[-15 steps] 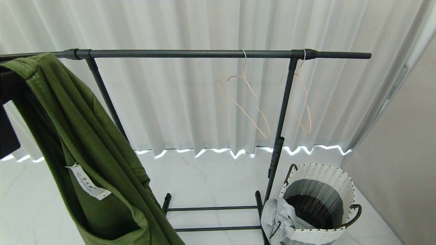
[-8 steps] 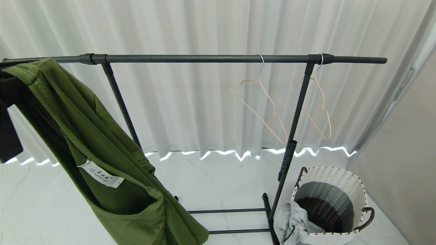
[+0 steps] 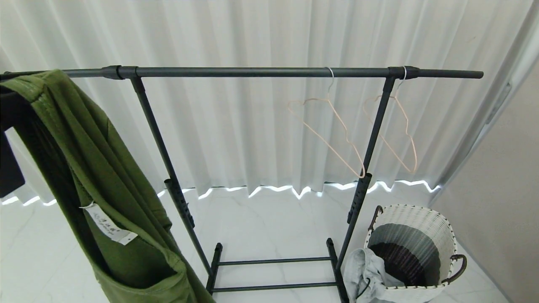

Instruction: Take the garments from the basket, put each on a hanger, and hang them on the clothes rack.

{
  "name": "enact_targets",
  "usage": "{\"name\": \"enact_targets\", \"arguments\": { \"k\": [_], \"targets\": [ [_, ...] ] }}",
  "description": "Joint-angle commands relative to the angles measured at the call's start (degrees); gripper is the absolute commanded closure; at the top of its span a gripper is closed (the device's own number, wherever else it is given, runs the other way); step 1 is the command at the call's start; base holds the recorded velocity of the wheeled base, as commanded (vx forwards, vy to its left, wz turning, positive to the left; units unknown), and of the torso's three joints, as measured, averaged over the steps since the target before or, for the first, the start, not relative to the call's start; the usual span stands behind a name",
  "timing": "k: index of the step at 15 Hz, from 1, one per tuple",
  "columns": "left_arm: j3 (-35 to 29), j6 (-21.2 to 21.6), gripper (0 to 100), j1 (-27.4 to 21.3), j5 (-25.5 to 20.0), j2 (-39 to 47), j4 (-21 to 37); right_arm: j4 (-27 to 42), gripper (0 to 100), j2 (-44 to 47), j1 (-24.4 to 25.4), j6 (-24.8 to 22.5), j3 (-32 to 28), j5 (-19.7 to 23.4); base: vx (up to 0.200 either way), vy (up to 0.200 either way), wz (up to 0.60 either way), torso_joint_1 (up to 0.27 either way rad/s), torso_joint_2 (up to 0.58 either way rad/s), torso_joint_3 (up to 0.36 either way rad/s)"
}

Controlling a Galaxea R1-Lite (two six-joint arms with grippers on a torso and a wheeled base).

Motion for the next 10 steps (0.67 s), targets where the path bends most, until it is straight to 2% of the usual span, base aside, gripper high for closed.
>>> {"name": "enact_targets", "arguments": {
  "k": [1, 10],
  "targets": [
    [0.0, 0.0, 100, 0.0, 0.0, 0.3, 0.0, 0.1, 0, 0.1, 0.0, 0.0, 0.0, 0.1, 0.2, 0.0, 0.0, 0.002, 0.0, 0.002],
    [0.5, 0.0, 100, -0.2, -0.5, 0.3, 0.0, -0.4, 0, 2.5, 0.0, 1.5, 2.0, 1.6, 0.2, 0.0, 0.0, 0.005, 0.0, 0.003]
  ]
}}
